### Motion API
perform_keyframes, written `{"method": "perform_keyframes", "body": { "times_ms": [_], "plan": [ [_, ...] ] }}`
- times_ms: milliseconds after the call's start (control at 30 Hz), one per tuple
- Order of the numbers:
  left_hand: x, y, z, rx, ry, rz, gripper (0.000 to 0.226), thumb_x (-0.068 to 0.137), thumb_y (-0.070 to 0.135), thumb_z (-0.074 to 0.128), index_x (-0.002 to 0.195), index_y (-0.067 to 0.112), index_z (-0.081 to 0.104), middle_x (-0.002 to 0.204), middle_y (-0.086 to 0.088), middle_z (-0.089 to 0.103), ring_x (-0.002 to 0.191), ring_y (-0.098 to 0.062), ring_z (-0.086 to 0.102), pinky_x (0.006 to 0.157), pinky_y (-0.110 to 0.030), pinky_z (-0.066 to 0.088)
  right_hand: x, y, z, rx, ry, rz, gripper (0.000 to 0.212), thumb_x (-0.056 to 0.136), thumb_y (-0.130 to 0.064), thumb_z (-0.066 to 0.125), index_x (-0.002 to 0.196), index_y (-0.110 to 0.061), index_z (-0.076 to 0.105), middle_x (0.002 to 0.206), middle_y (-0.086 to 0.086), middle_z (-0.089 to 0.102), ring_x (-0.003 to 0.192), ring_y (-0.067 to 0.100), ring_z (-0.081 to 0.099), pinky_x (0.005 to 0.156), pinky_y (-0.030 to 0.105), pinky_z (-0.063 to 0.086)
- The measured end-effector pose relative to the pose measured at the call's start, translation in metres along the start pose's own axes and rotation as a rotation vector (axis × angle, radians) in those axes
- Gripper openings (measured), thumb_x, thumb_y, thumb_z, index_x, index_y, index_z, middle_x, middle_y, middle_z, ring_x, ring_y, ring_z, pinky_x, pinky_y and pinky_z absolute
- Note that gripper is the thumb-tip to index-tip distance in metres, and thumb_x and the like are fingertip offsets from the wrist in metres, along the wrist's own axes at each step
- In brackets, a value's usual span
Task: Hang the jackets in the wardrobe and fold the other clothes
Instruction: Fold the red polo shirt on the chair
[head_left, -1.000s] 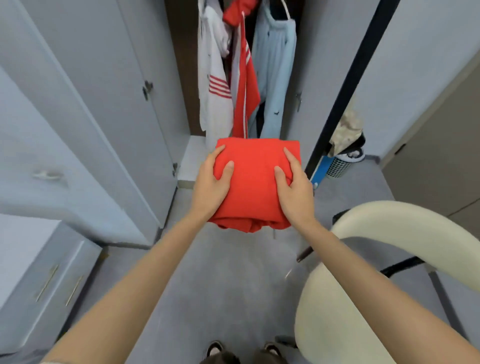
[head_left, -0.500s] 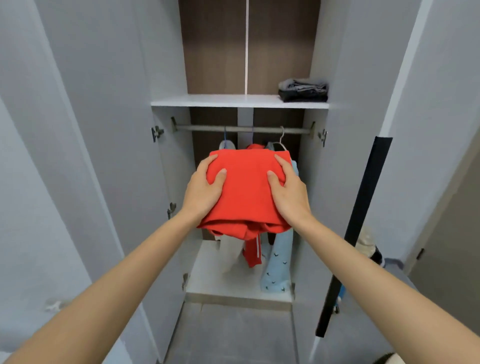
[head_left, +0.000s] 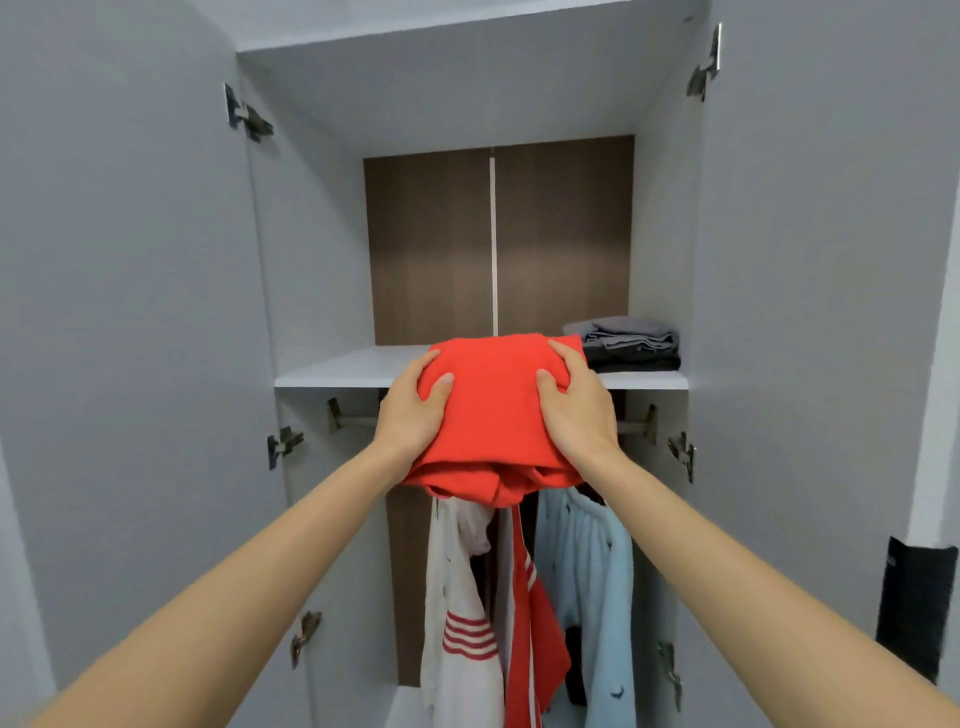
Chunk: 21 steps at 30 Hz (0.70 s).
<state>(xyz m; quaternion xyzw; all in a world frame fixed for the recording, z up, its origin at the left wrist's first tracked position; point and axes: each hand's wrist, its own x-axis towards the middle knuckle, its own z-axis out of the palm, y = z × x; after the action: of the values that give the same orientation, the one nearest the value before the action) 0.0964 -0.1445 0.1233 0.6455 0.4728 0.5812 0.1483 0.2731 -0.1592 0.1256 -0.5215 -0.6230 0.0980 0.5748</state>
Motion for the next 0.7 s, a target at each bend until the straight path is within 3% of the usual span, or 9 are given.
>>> {"method": "perform_keyframes", "body": {
  "times_ms": [300,467,633,700],
  "plan": [
    [0.153,-0.062,0.034,-0.017,0.012,0.120,0.043,0.097,0.025,0.053,0.138,0.016,0.046,0.139,-0.002,0.049,0.125,-0.016,0.046,0.097,-0.019,0.032,0.138,0.034,0.067,-0.061,0.046,-0.070,0.043,0.099,-0.032,0.044,0.141,-0.030,0.040,0.132,0.009,0.054,0.120,0.028,0.052,0.101,0.040,0.041],
    [0.240,-0.103,0.072,-0.030,-0.052,0.153,0.044,0.098,0.023,0.051,0.140,0.013,0.044,0.141,-0.004,0.048,0.128,-0.020,0.045,0.105,-0.027,0.032,0.220,0.067,0.101,-0.179,0.056,-0.057,0.044,0.099,-0.033,0.044,0.142,-0.029,0.039,0.134,0.009,0.054,0.120,0.031,0.051,0.098,0.040,0.042],
    [0.317,-0.147,0.118,-0.041,-0.130,0.160,0.043,0.099,0.019,0.048,0.141,0.012,0.041,0.143,-0.006,0.047,0.131,-0.021,0.043,0.102,-0.020,0.028,0.290,0.108,0.134,-0.362,0.056,-0.046,0.044,0.099,-0.028,0.044,0.144,-0.028,0.039,0.133,0.012,0.054,0.122,0.032,0.050,0.099,0.039,0.041],
    [0.336,-0.162,0.138,-0.036,-0.235,0.158,0.046,0.100,0.020,0.045,0.144,0.013,0.035,0.147,-0.007,0.042,0.133,-0.021,0.040,0.102,-0.018,0.026,0.310,0.125,0.144,-0.490,0.046,-0.045,0.046,0.100,-0.025,0.042,0.146,-0.027,0.037,0.132,0.016,0.052,0.121,0.035,0.049,0.097,0.039,0.040]
  ]
}}
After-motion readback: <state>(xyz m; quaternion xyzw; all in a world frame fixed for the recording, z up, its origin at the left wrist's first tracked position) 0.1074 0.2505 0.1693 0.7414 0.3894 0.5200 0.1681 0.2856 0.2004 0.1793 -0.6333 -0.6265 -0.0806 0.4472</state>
